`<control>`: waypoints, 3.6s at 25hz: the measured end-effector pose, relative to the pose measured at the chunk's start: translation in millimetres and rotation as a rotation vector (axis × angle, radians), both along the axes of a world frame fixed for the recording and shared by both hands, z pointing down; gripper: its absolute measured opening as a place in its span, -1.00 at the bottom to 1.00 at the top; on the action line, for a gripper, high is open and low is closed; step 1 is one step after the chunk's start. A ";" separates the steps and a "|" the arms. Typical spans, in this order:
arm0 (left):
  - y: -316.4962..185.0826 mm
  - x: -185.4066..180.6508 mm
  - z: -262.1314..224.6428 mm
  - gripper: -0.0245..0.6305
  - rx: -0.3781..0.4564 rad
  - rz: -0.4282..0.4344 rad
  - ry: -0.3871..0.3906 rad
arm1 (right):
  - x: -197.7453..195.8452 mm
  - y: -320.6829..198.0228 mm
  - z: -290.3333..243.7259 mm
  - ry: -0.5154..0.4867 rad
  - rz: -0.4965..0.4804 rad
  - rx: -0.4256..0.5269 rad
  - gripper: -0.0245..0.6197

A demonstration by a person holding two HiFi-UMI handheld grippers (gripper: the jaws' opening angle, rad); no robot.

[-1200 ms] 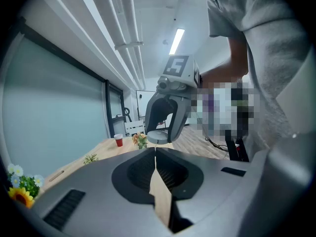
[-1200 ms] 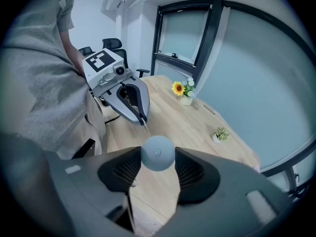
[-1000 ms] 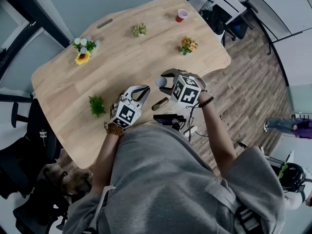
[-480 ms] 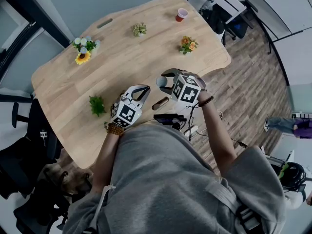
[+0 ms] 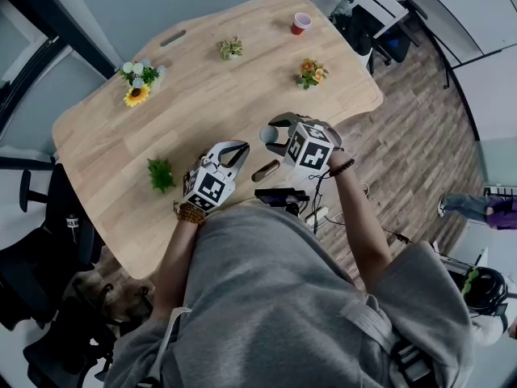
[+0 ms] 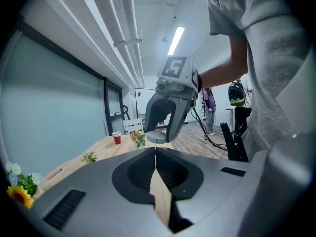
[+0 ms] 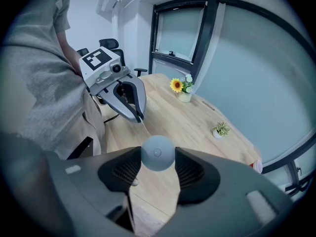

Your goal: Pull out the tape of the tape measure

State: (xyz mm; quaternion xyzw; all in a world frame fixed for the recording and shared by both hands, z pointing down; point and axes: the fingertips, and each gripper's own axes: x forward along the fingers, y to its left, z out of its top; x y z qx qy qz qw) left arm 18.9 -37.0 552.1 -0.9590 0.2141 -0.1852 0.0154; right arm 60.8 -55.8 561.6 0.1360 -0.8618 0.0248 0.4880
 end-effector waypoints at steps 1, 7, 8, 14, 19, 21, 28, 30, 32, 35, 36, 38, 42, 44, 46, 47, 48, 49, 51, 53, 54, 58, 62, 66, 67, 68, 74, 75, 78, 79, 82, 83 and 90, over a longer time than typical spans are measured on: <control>0.4 0.2 0.0 -0.89 -0.001 0.002 -0.001 | 0.4 0.1 0.4 0.001 0.000 0.000 -0.23; -0.1 -2.1 1.9 -0.89 -0.006 -0.001 -0.002 | 7.3 -2.9 4.8 0.030 0.006 0.007 -0.23; -0.6 -3.5 2.4 -0.89 -0.008 -0.005 -0.003 | 10.8 -4.2 6.0 0.044 0.009 0.011 -0.23; -5.5 -10.1 3.8 -0.89 -0.018 -0.029 0.004 | 25.2 -10.2 6.1 0.067 0.030 0.017 -0.23; -5.4 -11.1 5.4 -0.89 -0.020 -0.035 0.003 | 27.8 -10.3 6.4 0.069 0.046 0.010 -0.23; -7.3 -12.7 5.5 -0.89 -0.029 -0.044 0.006 | 29.3 -12.2 7.1 0.069 0.052 0.009 -0.23; -14.6 -24.6 7.2 -0.89 -0.069 -0.102 0.049 | 34.8 -16.3 8.2 0.058 0.076 -0.002 -0.23; -15.2 -25.2 7.5 -0.89 -0.078 -0.108 0.057 | 36.9 -17.3 9.0 0.052 0.083 -0.006 -0.23; -15.3 -25.3 8.0 -0.89 -0.079 -0.110 0.056 | 38.2 -17.6 9.8 0.049 0.088 -0.010 -0.23; -15.8 -25.3 8.4 -0.89 -0.080 -0.111 0.053 | 38.5 -18.1 10.2 0.047 0.094 -0.014 -0.23; -16.0 -25.3 8.6 -0.89 -0.080 -0.111 0.052 | 38.7 -18.7 10.4 0.047 0.095 -0.013 -0.23; -16.0 -25.2 9.4 -0.89 -0.083 -0.110 0.050 | 39.0 -19.6 11.0 0.046 0.095 -0.008 -0.23; -15.4 -25.3 10.6 -0.89 -0.085 -0.110 0.045 | 39.2 -19.2 10.8 0.045 0.103 -0.012 -0.23; -15.8 -25.9 11.7 -0.89 -0.087 -0.111 0.042 | 38.8 -20.0 11.6 0.045 0.107 -0.014 -0.23; -16.3 -26.7 13.0 -0.89 -0.089 -0.112 0.039 | 38.0 -20.8 12.5 0.044 0.107 -0.013 -0.23; -16.3 -26.8 13.4 -0.89 -0.090 -0.113 0.038 | 37.7 -20.8 12.5 0.044 0.108 -0.015 -0.23; -16.3 -26.9 13.6 -0.89 -0.091 -0.114 0.037 | 37.6 -20.6 12.5 0.044 0.109 -0.017 -0.23; -16.3 -27.0 13.9 -0.89 -0.093 -0.115 0.037 | 37.6 -20.4 12.5 0.045 0.111 -0.019 -0.23; -16.5 -27.2 14.3 -0.89 -0.095 -0.116 0.036 | 37.7 -20.6 12.9 0.046 0.113 -0.021 -0.23; -16.3 -27.3 14.6 -0.89 -0.097 -0.116 0.034 | 37.8 -20.8 13.3 0.047 0.115 -0.022 -0.23; -16.2 -27.4 14.6 -0.89 -0.097 -0.115 0.033 | 37.9 -20.8 13.3 0.047 0.116 -0.022 -0.23; -16.5 -28.3 16.1 -0.89 -0.101 -0.116 0.028 | 37.7 -22.5 14.2 0.047 0.116 -0.015 -0.23; -17.0 -28.8 17.3 -0.89 -0.105 -0.119 0.026 | 38.5 -23.7 14.6 0.048 0.118 -0.014 -0.23; -16.9 -29.8 18.5 -0.89 -0.111 -0.122 0.025 | 39.5 -24.9 14.7 0.053 0.127 -0.014 -0.23; -16.9 -30.2 19.0 -0.89 -0.113 -0.123 0.025 | 40.2 -25.0 14.9 0.057 0.133 -0.015 -0.23; -17.3 -31.0 19.6 -0.89 -0.116 -0.127 0.024 | 41.1 -25.3 15.0 0.061 0.138 -0.016 -0.23; -24.4 -43.1 25.7 -0.89 -0.139 -0.185 0.020 | 53.8 -30.4 16.8 0.080 0.166 -0.005 -0.23; -24.9 -44.9 26.7 -0.89 -0.144 -0.193 0.021 | 56.0 -31.3 16.8 0.082 0.172 -0.001 -0.23; -27.7 -49.8 28.8 -0.89 -0.159 -0.217 0.027 | 60.2 -33.2 16.4 0.088 0.190 0.001 -0.23; -29.2 -51.4 29.2 -0.89 -0.162 -0.226 0.028 | 61.1 -34.1 16.1 0.089 0.196 0.002 -0.23; -33.1 -56.7 30.6 -0.89 -0.167 -0.254 0.026 | 64.0 -36.9 16.0 0.090 0.211 0.006 -0.23; -34.2 -58.8 32.0 -0.89 -0.167 -0.262 0.025 | 64.7 -37.7 16.1 0.089 0.215 0.007 -0.23; -35.5 -62.6 36.0 -0.89 -0.167 -0.281 0.020 | 64.6 -38.8 17.6 0.082 0.241 0.010 -0.23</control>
